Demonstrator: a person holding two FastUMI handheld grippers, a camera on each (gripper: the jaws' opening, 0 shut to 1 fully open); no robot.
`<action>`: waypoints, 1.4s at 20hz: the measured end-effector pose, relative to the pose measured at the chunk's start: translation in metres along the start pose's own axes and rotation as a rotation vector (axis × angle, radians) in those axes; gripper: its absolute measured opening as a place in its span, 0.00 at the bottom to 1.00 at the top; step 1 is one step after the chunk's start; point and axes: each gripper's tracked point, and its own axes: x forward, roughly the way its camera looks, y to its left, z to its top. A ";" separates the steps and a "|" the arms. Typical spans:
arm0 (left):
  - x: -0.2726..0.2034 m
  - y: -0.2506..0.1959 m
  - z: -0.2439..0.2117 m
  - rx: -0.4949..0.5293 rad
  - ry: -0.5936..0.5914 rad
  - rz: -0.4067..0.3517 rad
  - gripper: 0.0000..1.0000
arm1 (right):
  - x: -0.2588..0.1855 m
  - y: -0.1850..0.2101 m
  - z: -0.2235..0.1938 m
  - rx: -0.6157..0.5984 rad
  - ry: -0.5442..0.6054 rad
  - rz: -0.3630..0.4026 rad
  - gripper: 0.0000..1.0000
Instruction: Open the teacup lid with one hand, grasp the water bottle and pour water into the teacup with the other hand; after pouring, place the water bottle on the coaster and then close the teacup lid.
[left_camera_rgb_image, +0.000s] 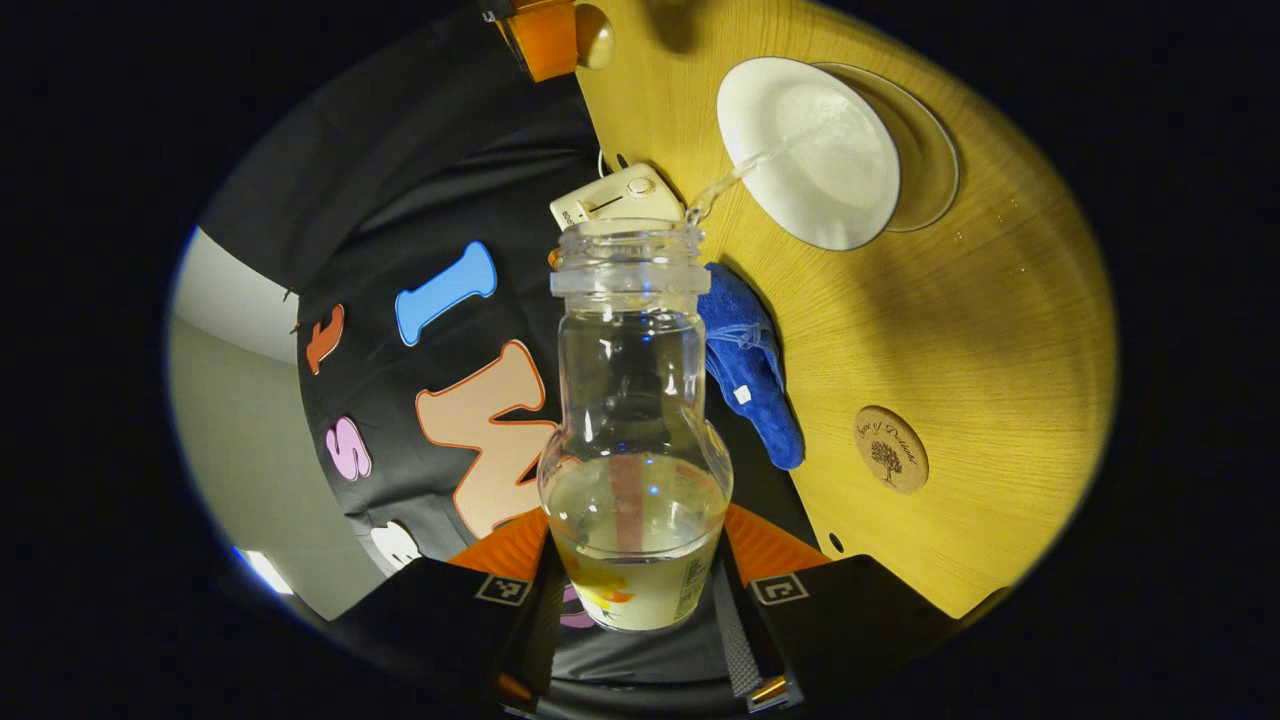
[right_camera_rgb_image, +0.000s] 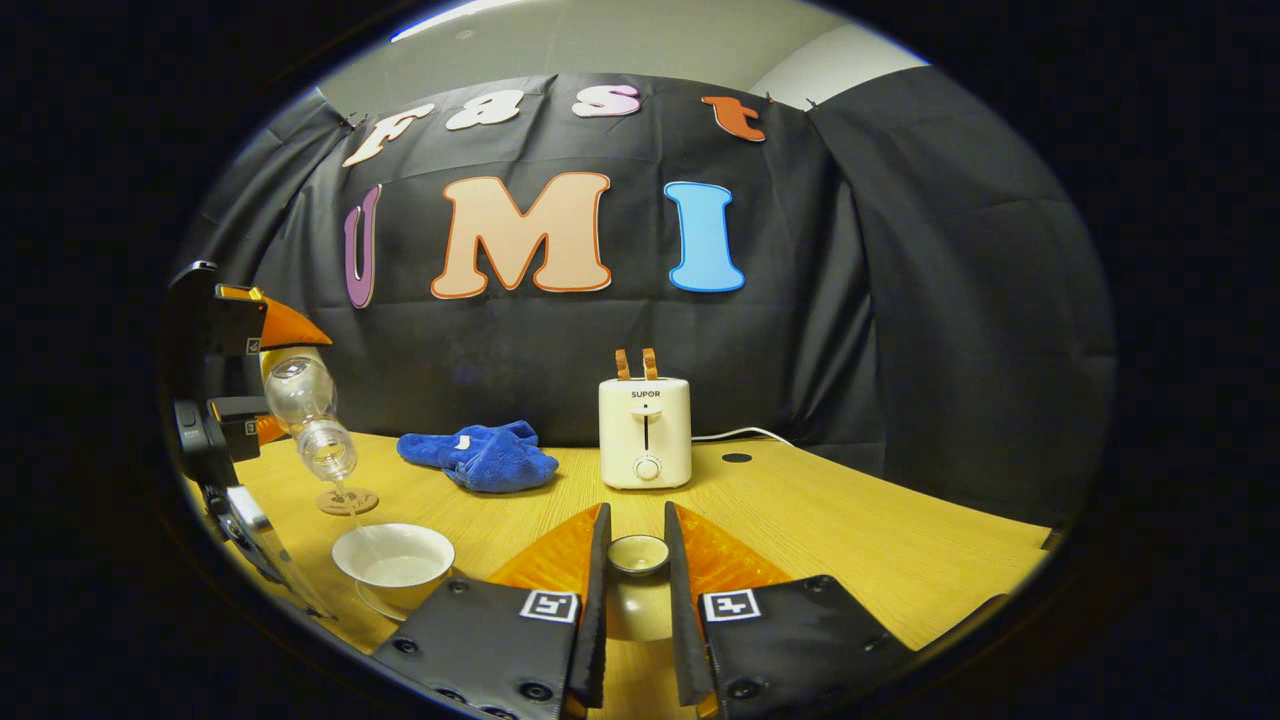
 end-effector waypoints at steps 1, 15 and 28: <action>0.001 -0.005 0.000 -0.013 0.000 -0.013 0.64 | 0.000 0.000 0.000 0.000 0.000 0.000 0.31; -0.012 -0.090 0.015 -0.775 -0.013 -0.264 0.64 | -0.003 0.020 -0.001 0.003 0.004 0.129 0.31; -0.039 -0.128 -0.021 -1.705 0.081 -0.262 0.65 | -0.006 0.069 -0.004 0.008 0.022 0.347 0.31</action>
